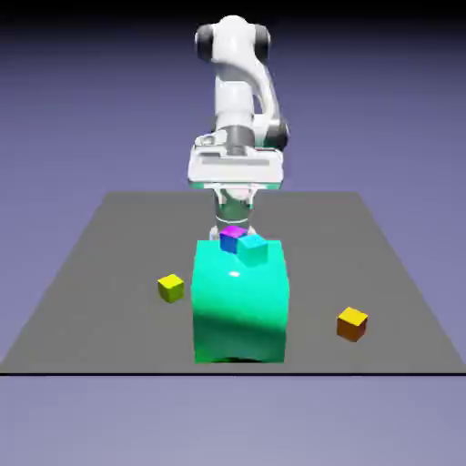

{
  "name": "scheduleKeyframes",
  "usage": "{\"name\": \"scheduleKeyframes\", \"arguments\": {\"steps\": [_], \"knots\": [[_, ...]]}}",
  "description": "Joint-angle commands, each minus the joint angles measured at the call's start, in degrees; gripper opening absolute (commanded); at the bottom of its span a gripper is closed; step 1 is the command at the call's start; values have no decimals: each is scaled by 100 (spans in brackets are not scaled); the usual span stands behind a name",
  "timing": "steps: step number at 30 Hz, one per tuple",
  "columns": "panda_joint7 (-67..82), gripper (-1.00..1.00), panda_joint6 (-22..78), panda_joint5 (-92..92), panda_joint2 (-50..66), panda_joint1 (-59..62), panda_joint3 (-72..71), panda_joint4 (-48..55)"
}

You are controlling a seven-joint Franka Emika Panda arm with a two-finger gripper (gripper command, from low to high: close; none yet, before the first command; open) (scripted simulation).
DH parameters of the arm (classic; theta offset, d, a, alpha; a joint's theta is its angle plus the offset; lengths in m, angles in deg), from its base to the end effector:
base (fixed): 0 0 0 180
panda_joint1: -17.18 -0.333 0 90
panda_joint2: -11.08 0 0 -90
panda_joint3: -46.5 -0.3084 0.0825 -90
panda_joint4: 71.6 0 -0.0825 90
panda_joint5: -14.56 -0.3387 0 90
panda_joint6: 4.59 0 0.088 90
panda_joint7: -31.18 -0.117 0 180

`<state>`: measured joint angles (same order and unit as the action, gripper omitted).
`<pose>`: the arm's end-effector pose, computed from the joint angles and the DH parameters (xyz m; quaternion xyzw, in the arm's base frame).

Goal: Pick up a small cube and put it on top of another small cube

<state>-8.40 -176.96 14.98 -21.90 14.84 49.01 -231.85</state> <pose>0.3659 -0.0014 0.4767 -0.8692 0.3122 -0.3573 0.1391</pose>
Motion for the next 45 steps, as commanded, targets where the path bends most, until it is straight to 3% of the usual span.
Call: {"name": "scheduleKeyframes", "arguments": {"steps": [1, 45], "knots": [[238, 0, 136, 35, -26, -137, 208, 63], [10717, 0, 6097, 1565, -1185, -6171, 9344, 2810]]}}
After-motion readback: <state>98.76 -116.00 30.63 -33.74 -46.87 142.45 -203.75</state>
